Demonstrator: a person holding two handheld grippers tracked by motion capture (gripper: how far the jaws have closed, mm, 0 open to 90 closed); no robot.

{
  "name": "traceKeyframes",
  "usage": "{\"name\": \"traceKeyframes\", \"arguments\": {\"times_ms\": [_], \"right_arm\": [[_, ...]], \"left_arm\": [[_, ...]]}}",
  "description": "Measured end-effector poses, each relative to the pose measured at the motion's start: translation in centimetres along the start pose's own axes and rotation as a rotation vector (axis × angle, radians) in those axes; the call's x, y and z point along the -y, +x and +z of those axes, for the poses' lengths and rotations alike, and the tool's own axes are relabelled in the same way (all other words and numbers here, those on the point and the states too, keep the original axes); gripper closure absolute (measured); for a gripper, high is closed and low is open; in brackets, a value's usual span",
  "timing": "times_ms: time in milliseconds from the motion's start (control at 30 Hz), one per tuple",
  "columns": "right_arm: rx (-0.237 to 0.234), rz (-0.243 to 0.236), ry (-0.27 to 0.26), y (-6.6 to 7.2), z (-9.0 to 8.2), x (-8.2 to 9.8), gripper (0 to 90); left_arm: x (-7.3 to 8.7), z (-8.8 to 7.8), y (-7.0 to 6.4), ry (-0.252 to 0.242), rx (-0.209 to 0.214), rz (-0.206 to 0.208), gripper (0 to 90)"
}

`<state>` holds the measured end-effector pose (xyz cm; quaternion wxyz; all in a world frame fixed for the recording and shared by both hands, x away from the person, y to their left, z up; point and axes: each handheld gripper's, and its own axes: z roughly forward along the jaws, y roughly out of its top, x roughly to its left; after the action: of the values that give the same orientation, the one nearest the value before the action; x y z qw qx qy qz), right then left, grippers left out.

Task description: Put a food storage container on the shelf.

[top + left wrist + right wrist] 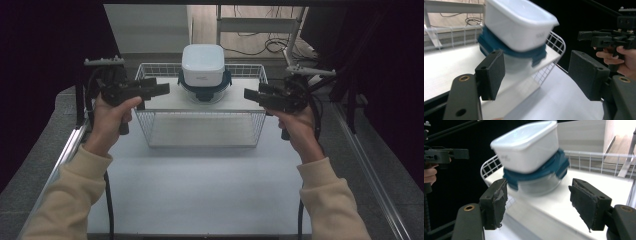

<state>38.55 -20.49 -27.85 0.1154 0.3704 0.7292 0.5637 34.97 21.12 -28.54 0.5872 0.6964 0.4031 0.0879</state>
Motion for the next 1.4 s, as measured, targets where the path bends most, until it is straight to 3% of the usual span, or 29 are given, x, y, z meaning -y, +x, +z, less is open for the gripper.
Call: {"name": "traceKeyframes", "arguments": {"times_ms": [33,100,267,300,367,400,433,533,567,633,667,700,767,933,967,1100,1267,1400], "right_arm": [[-0.001,-0.009,0.007,0.3,-0.5,0.9,29.8],[-0.004,-0.014,0.005,0.3,-0.7,1.4,29.7],[-0.013,-0.003,0.011,0.2,-1.9,4.1,29.8],[-0.014,-0.008,0.010,0.1,-2.3,5.3,29.8],[-0.012,-0.007,0.014,0.0,-2.6,6.5,29.7],[-0.007,-0.008,0.017,0.0,-2.8,7.1,29.7],[-0.004,-0.010,0.018,0.0,-2.9,7.7,29.7],[-0.002,-0.014,0.024,0.1,-3.3,8.9,29.5],[0.014,-0.036,0.033,0.5,-3.6,10.2,29.4],[0.010,-0.040,0.039,0.8,-3.8,11.5,29.4],[0.010,-0.040,0.039,0.8,-3.8,11.5,29.4],[0.003,-0.035,0.058,1.0,-3.9,12.9,29.4],[0.005,-0.033,0.072,1.0,-3.9,13.6,29.4],[0.016,-0.010,0.130,0.6,-3.4,16.5,29.4],[0.022,-0.004,0.152,0.5,-3.2,17.5,29.4],[0.027,0.016,0.197,0.0,-2.6,19.1,29.3],[0.030,0.017,0.186,-0.1,-2.5,18.9,29.4],[0.028,0.008,0.185,0.0,-2.6,18.9,29.3]], "left_arm": [[1.0,-0.1,-0.3,0.004,0.015,0.000,29.1],[1.5,-0.1,-0.4,0.006,0.018,-0.001,29.1],[4.5,-0.5,-0.7,0.016,0.012,0.007,29.3],[5.8,-0.7,-0.9,0.022,0.005,0.019,29.3],[6.5,-0.8,-0.9,0.025,-0.001,0.027,29.3],[7.9,-1.0,-0.9,0.035,-0.008,0.030,29.5],[7.9,-1.0,-0.9,0.035,-0.008,0.030,29.5],[10.1,-1.2,-0.9,0.050,-0.023,0.024,29.4],[11.6,-1.5,-0.7,0.057,-0.038,0.023,29.5],[12.3,-1.5,-0.7,0.065,-0.047,0.024,29.5],[13.1,-1.6,-0.7,0.071,-0.052,0.020,29.5],[14.5,-1.8,-0.5,0.084,-0.056,0.010,29.5],[15.2,-1.9,-0.3,0.088,-0.061,0.005,29.5],[17.7,-1.6,0.7,0.116,-0.121,-0.027,30.7],[18.8,-1.3,0.9,0.146,-0.118,-0.041,30.8],[19.9,-1.0,1.3,0.172,-0.124,-0.058,30.8],[19.8,-0.8,1.1,0.177,-0.130,-0.033,30.8],[19.9,-0.7,1.2,0.181,-0.131,-0.036,30.9]]}}
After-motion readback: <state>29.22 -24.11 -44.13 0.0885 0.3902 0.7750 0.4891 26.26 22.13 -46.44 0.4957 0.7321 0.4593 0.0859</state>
